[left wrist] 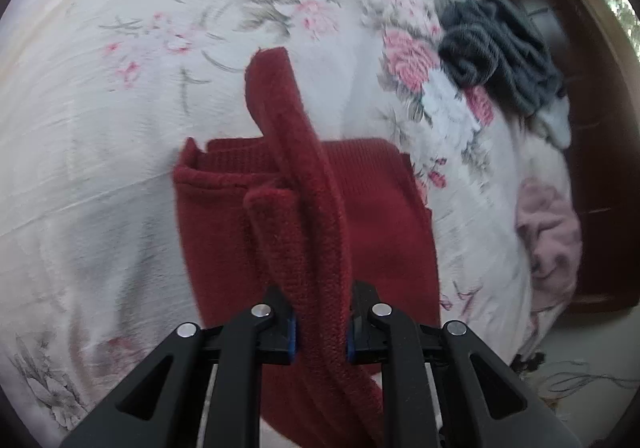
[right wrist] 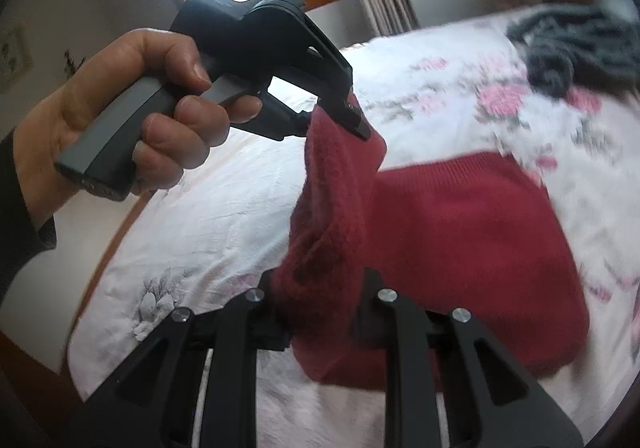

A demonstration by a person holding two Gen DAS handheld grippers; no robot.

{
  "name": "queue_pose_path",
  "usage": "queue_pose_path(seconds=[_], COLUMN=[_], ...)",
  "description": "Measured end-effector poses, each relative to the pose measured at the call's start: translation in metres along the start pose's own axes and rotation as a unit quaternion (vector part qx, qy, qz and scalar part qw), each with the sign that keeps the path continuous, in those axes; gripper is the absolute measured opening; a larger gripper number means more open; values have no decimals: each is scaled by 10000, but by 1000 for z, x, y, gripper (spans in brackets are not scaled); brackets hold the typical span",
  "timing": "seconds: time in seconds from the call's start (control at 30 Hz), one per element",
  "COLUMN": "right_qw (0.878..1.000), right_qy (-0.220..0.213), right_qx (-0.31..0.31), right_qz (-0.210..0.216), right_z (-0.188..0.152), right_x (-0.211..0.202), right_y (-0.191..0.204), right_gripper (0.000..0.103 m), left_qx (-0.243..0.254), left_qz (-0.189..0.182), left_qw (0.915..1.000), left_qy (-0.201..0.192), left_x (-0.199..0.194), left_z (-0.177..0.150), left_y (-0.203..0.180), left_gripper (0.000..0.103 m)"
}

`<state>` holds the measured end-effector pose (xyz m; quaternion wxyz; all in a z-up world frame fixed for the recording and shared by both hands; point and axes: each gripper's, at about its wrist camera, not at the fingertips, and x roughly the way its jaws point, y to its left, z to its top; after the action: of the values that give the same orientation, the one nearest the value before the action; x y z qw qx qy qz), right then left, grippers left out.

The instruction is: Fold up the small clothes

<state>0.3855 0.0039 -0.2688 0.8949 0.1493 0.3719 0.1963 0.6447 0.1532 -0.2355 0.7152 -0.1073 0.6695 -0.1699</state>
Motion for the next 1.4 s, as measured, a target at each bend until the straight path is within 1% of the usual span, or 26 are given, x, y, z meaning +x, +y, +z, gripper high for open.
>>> queue_pose_path(seconds=[0.13, 0.23, 0.37, 0.53, 0.73, 0.87, 1.0, 1.13, 1.27, 1.4], right_qw=[9989, 9976, 9942, 9905, 9872, 9849, 9812, 9803, 9798, 9792], right_qy=[-17, -35, -91, -108, -22, 6, 45, 69, 175, 265], right_qx=[463, 677, 1033, 1319, 1469, 1534, 1660, 1696, 1715, 1736], right_qz=[90, 136, 270, 384, 626, 802, 982, 1008, 1017, 1014], right_z=[-11, -19, -29, -36, -41, -40, -41, -41, -43, -46], right_x=[-5, -7, -10, -14, -17, -22, -30, -37, -39, -40], right_y=[-35, -53, -80, -105, -127, -140, -152, -158, -159, -160], right_gripper=[18, 18, 18, 18, 17, 17, 17, 17, 17, 17], left_qx=[153, 256, 351, 420, 460, 415, 495, 491, 422, 460], left_qz=[187, 374, 626, 813, 1039, 1064, 1206, 1291, 1403, 1507], left_qw=[9996, 9988, 9971, 9956, 9934, 9935, 9914, 9903, 9891, 9874], left_qy=[125, 201, 247, 206, 141, 19, -92, -156, -146, -166], left_x=[30, 49, 69, 85, 98, 98, 100, 103, 114, 122], left_z=[0, -1, -2, -5, -7, -9, -13, -14, -15, -18], left_y=[-28, -47, -65, -86, -105, -118, -135, -142, -144, -147], left_gripper=[16, 16, 16, 16, 16, 16, 16, 16, 16, 16])
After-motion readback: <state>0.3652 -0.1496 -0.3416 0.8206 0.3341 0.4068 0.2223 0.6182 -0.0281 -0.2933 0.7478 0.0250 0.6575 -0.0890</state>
